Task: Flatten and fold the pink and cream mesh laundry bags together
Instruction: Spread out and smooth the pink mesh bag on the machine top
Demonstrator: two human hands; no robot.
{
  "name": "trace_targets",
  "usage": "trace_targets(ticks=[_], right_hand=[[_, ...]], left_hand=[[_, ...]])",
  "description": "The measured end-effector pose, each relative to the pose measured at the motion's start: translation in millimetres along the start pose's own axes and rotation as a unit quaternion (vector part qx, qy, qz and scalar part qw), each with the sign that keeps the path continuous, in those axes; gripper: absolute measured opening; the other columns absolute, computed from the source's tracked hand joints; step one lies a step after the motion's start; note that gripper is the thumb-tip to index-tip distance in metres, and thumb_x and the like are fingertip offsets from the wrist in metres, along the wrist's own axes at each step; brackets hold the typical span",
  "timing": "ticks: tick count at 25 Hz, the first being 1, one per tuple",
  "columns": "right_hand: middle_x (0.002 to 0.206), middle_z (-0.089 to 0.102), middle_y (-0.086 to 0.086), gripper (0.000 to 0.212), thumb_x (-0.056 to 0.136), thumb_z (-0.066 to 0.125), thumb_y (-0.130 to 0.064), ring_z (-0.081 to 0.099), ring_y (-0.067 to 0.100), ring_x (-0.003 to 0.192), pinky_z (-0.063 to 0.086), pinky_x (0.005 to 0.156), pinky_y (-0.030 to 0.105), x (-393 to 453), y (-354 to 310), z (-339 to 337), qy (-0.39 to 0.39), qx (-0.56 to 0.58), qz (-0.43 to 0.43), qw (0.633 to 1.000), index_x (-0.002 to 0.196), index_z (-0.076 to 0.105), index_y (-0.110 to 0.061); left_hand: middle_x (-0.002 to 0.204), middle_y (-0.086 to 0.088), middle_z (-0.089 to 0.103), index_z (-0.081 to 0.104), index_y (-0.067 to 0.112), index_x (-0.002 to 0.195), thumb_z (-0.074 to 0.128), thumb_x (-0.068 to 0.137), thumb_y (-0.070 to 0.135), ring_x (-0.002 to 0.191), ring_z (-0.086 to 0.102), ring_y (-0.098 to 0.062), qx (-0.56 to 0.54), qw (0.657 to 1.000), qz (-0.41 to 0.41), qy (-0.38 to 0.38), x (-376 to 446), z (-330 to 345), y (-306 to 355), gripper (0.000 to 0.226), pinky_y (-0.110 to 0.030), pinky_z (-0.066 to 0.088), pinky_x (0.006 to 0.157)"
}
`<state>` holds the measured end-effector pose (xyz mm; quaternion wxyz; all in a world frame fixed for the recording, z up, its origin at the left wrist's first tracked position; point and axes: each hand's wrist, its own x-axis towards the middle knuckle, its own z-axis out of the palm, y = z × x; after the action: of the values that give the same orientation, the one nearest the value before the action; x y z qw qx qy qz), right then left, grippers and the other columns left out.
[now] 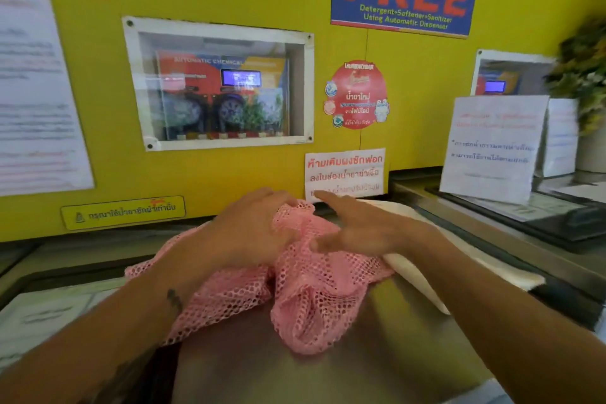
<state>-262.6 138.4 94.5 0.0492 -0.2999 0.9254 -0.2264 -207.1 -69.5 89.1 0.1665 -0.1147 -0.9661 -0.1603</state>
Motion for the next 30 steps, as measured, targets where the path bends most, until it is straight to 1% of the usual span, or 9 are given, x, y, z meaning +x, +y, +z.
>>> trace_targets(ticks=[3, 6, 10, 13, 17, 20, 23, 27, 30], right_hand=[[0.163, 0.019, 0.007, 0.097, 0.075, 0.060, -0.056, 0.027, 0.035, 0.145, 0.029, 0.115, 0.053, 32, 1, 45, -0.068, -0.115, 0.012, 0.991, 0.152, 0.001, -0.044], [0.155, 0.038, 0.007, 0.081, 0.075, 0.054, -0.032, 0.039, 0.031, 0.138, 0.037, 0.111, 0.046, 39, 1, 64, 0.014, -0.088, -0.022, 0.996, 0.151, 0.026, -0.030], [0.114, 0.067, 0.003, 0.046, 0.072, 0.059, -0.015, 0.061, 0.023, 0.105, 0.050, 0.087, 0.038, 30, -11, 46, 0.168, 0.028, -0.086, 0.982, 0.117, 0.062, -0.023], [0.100, 0.066, 0.003, 0.039, 0.070, 0.059, -0.007, 0.058, 0.022, 0.090, 0.046, 0.075, 0.036, 16, -18, -15, 0.301, 0.047, -0.095, 0.948, 0.106, 0.062, -0.020], [0.112, 0.057, 0.013, 0.056, 0.070, 0.056, -0.013, 0.056, 0.033, 0.100, 0.050, 0.083, 0.043, -5, 33, -69, 0.351, -0.111, -0.024, 0.930, 0.125, 0.056, -0.021], [0.118, 0.050, 0.012, 0.057, 0.076, 0.053, -0.018, 0.054, 0.037, 0.113, 0.049, 0.090, 0.043, -18, 97, -33, 0.162, -0.193, 0.110, 0.961, 0.133, 0.047, -0.020], [0.146, 0.046, 0.011, 0.073, 0.074, 0.045, -0.035, 0.044, 0.034, 0.133, 0.041, 0.107, 0.044, -31, 122, -16, 0.095, -0.124, 0.170, 0.973, 0.145, 0.039, -0.021], [0.152, 0.028, 0.011, 0.076, 0.079, 0.058, -0.034, 0.036, 0.038, 0.136, 0.033, 0.110, 0.053, -25, 88, -45, 0.127, -0.189, 0.172, 0.959, 0.148, 0.027, -0.037], [0.152, 0.028, 0.007, 0.073, 0.082, 0.062, -0.029, 0.034, 0.034, 0.138, 0.032, 0.111, 0.051, -17, 22, -47, 0.171, -0.116, 0.057, 0.977, 0.147, 0.030, -0.037]], left_hand=[[0.134, 0.008, 0.044, 0.042, 0.040, 0.131, 0.050, 0.081, 0.052, 0.127, 0.044, -0.022, 0.083, 0.994, -0.066, -0.011, -21, -2, -14, 0.052, -0.047, 0.040, 0.103], [0.142, -0.005, 0.037, 0.026, 0.037, 0.142, 0.048, 0.071, 0.055, 0.128, 0.042, -0.032, 0.113, 0.974, -0.175, -0.093, -43, 23, -19, 0.076, -0.049, 0.039, 0.103], [0.114, 0.001, 0.050, 0.040, 0.025, 0.119, 0.061, 0.078, 0.014, 0.100, 0.050, -0.019, -0.075, 0.976, -0.105, 0.173, -31, 19, -5, 0.048, -0.033, 0.040, 0.079], [0.111, 0.008, 0.052, 0.045, 0.026, 0.113, 0.064, 0.081, 0.005, 0.104, 0.048, -0.009, -0.135, 0.947, 0.000, 0.293, -19, 12, 7, 0.043, -0.021, 0.033, 0.085], [0.152, 0.004, 0.029, 0.043, 0.036, 0.137, 0.056, 0.084, 0.046, 0.137, 0.033, -0.017, -0.012, 0.995, -0.034, 0.098, -18, 39, 10, 0.055, -0.035, 0.027, 0.111], [0.163, 0.002, -0.014, 0.019, 0.046, 0.148, 0.051, 0.084, 0.060, 0.150, 0.002, -0.029, 0.083, 0.988, -0.123, -0.048, -23, 50, 6, 0.073, -0.053, 0.005, 0.119], [0.163, 0.001, 0.008, 0.011, 0.042, 0.151, 0.059, 0.087, 0.048, 0.145, 0.025, -0.025, 0.032, 0.992, -0.118, -0.037, -27, 46, 1, 0.081, -0.042, 0.027, 0.116], [0.140, 0.001, 0.052, 0.039, 0.028, 0.138, 0.062, 0.088, 0.040, 0.123, 0.048, -0.020, 0.037, 0.992, -0.112, 0.042, -29, 35, -4, 0.057, -0.036, 0.042, 0.097], [0.125, 0.002, 0.061, 0.052, 0.026, 0.126, 0.058, 0.088, 0.041, 0.113, 0.054, -0.021, 0.044, 0.989, -0.088, 0.110, -33, 29, -12, 0.041, -0.036, 0.045, 0.089]])
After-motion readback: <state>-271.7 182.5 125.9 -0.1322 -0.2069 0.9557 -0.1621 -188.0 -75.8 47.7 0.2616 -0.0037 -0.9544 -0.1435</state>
